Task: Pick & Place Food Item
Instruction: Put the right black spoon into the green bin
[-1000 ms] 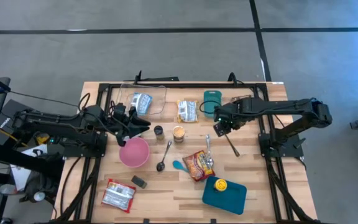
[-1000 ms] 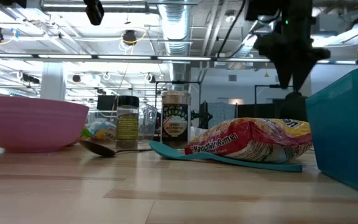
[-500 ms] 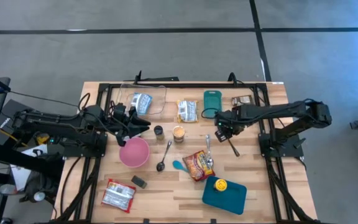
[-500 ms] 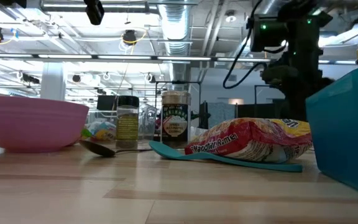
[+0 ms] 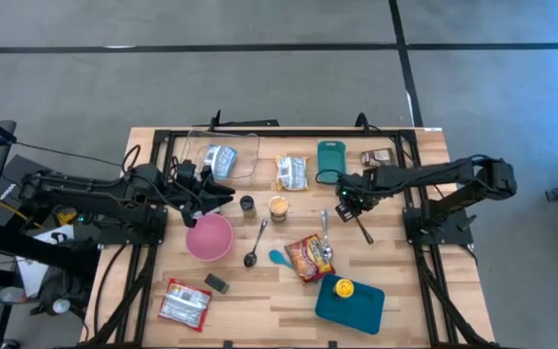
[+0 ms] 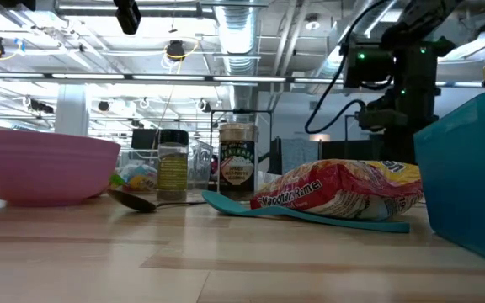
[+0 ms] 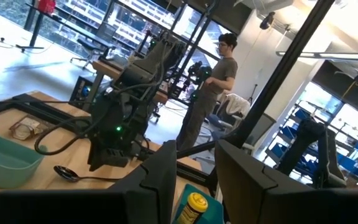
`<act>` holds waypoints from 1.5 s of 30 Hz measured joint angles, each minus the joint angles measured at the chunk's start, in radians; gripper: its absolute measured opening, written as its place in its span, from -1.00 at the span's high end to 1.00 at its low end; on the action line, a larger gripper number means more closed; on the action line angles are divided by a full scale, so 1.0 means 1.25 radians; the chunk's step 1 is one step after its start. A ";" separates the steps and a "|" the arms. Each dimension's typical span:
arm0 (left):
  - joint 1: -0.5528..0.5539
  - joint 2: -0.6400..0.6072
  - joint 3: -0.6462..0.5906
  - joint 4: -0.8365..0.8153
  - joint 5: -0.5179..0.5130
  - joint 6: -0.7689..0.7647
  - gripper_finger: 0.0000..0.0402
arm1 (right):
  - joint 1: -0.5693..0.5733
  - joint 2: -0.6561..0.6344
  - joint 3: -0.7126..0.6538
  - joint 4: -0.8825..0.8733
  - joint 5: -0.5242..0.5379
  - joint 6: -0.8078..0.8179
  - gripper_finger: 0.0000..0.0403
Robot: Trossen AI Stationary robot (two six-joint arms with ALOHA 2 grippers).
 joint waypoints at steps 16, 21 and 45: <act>0.000 0.000 0.000 -0.001 -0.007 0.001 0.47 | 0.008 0.044 -0.051 0.114 -0.037 0.004 0.42; 0.000 0.000 0.000 -0.001 -0.007 0.001 0.47 | 0.014 0.102 -0.047 0.111 -0.029 0.005 0.42; 0.000 0.000 0.000 -0.001 -0.007 0.001 0.47 | 0.012 0.093 -0.015 0.095 -0.015 -0.021 0.96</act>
